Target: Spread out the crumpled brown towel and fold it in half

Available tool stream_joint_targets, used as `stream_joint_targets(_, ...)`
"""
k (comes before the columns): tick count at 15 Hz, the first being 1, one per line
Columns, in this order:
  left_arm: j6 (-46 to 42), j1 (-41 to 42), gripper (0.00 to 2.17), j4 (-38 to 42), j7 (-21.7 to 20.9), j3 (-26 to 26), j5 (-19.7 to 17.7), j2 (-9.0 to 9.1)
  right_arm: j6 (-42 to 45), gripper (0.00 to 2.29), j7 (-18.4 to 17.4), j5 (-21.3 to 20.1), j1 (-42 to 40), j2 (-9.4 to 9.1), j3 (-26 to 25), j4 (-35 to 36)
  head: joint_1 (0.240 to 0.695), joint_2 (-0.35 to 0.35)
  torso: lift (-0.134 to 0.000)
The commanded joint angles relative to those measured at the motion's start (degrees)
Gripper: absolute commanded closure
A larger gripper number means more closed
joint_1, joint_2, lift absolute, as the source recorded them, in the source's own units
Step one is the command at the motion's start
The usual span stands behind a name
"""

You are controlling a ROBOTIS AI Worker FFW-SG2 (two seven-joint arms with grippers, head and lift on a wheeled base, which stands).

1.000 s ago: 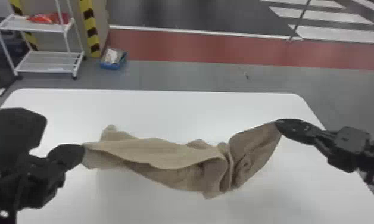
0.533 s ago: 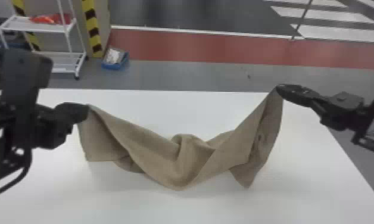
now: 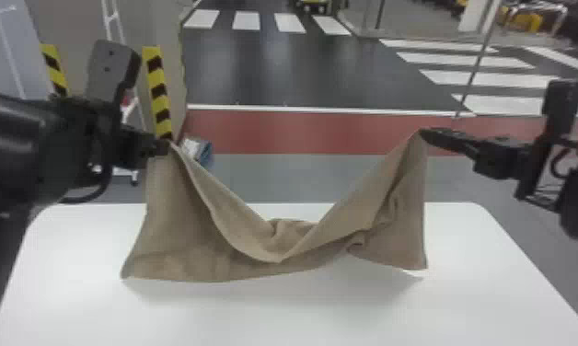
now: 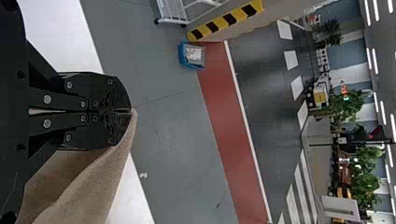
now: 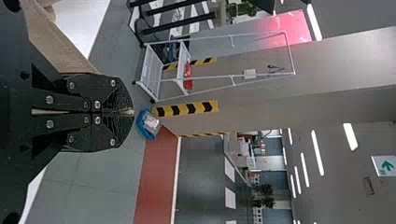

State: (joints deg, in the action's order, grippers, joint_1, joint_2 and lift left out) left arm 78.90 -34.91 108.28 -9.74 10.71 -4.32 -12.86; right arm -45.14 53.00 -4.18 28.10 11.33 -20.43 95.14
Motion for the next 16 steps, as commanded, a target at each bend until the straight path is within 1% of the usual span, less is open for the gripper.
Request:
stream_joint_targets(1,-1.41,-5.61,1.7,-4.48,-0.01,-0.07,-1.21,0.03,0.0,1.19,-0.36,-0.91,5.38,0.63,0.04,-3.65,0.448,-0.103,-0.124)
stream_joint_targets(2,-2.29,-6.67,1.7,-4.83,-0.01,-0.34,-1.65,0.03,0.0,1.19,-0.8,-1.0,6.44,0.8,0.12,-3.74,0.429,-0.105,-0.124)
stream_joint_targets(4,-2.64,-8.42,1.7,-5.53,-0.28,-1.04,-2.88,-0.15,-0.88,1.19,-1.06,-0.74,7.76,2.38,-0.14,-3.74,0.39,-0.107,-0.124)
stream_joint_targets(5,-2.47,-8.51,1.7,-5.44,-0.36,-1.39,-3.5,-0.41,-2.46,1.19,-0.36,-0.21,7.58,3.09,-0.58,-2.95,0.36,-0.112,-0.124)
stream_joint_targets(6,-2.29,-7.63,1.7,-4.57,-0.54,-1.92,-5.17,-0.68,-2.81,1.19,-0.09,0.93,6.09,4.14,-1.28,-1.45,0.349,-0.115,-0.124)
stream_joint_targets(7,-1.41,-4.73,1.7,-1.49,-0.8,-3.32,-7.37,-1.82,-4.04,1.19,0.08,2.16,3.45,5.2,-2.34,0.57,0.343,-0.118,-0.124)
stream_joint_targets(8,-1.24,-0.51,1.7,2.38,-1.15,-4.47,-8.07,-3.23,-4.57,1.19,0.79,3.66,-0.42,5.46,-3.22,3.73,0.342,-0.123,-0.124)
stream_joint_targets(9,-1.41,4.85,1.7,6.33,-1.42,-6.31,-8.16,-4.63,-4.4,1.19,1.66,4.98,-5.16,5.9,-4.1,6.9,0.347,-0.13,-0.124)
stream_joint_targets(10,-1.41,7.48,1.7,7.65,-1.68,-7.63,-8.16,-4.98,-3.69,1.19,1.75,5.94,-7.71,6.34,-4.89,8.22,0.389,-0.136,-0.124)
stream_joint_targets(11,-1.24,8.36,1.7,8.18,-1.68,-8.6,-8.24,-5.07,-4.04,1.19,1.75,6.29,-8.42,6.87,-6.03,8.48,0.421,-0.132,-0.124)
stream_joint_targets(13,-0.53,8.36,1.7,10.29,-1.33,-11.06,-9.74,-6.04,-5.27,1.19,1.75,7.17,-7.71,7.39,-7.35,9.36,0.461,-0.13,-0.124)
stream_joint_targets(14,-0.18,7.48,1.7,10.38,-1.07,-11.5,-10.27,-6.39,-5.98,1.19,1.58,7.0,-7.54,7.57,-7.26,9.62,0.469,-0.131,-0.124)
stream_joint_targets(16,-0.18,4.06,1.7,8.79,-0.98,-10.53,-10.53,-6.92,-5.98,1.19,0.87,6.03,-6.92,8.1,-6.29,9.53,0.456,-0.127,-0.124)
